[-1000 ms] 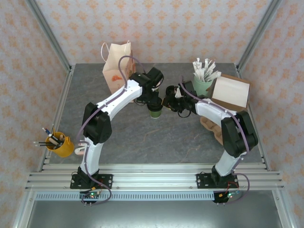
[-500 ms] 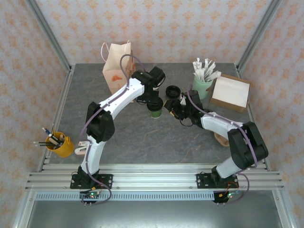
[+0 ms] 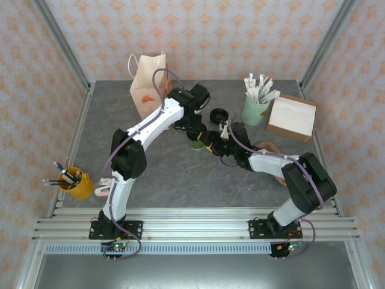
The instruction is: Pack the takeout coffee
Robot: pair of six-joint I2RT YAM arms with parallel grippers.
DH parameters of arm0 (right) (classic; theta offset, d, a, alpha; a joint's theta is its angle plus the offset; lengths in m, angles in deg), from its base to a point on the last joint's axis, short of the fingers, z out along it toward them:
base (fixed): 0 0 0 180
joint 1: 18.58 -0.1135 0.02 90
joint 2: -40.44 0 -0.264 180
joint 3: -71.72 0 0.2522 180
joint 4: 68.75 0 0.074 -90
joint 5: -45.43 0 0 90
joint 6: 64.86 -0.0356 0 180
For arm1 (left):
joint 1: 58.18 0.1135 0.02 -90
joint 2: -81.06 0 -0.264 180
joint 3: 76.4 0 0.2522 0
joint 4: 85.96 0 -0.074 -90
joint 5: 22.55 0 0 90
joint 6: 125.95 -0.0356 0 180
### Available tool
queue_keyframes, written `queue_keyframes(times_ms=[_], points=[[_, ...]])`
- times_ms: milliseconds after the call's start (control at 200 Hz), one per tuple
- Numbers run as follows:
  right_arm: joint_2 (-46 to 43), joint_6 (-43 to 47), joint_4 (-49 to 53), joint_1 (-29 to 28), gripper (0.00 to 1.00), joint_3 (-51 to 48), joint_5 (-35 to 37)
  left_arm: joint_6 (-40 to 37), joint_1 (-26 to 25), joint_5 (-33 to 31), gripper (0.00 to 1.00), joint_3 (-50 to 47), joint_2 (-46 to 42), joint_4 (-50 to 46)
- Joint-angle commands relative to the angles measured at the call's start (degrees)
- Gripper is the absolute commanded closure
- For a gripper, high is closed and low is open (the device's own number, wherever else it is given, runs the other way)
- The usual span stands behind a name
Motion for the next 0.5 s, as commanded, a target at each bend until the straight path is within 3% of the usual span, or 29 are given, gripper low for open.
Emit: queue_keyframes(times_ms=[0, 230, 495], points=[[2.0, -1.1, -4.0, -0.3, 0.46, 0.8, 0.9, 0.8, -0.3, 0.7, 1.0, -0.6, 3.8, -5.7], [3.0, -1.0, -3.2, -0.3, 0.47, -0.7, 2.2, 0.6, -0.3, 1.3, 1.0, -0.7, 4.3, -5.6], [3.7, -1.7, 12.2, -0.3, 0.51, -3.0, 10.9, 0.6, -0.5, 2.4, 1.0, -3.2, 5.0, -4.3]])
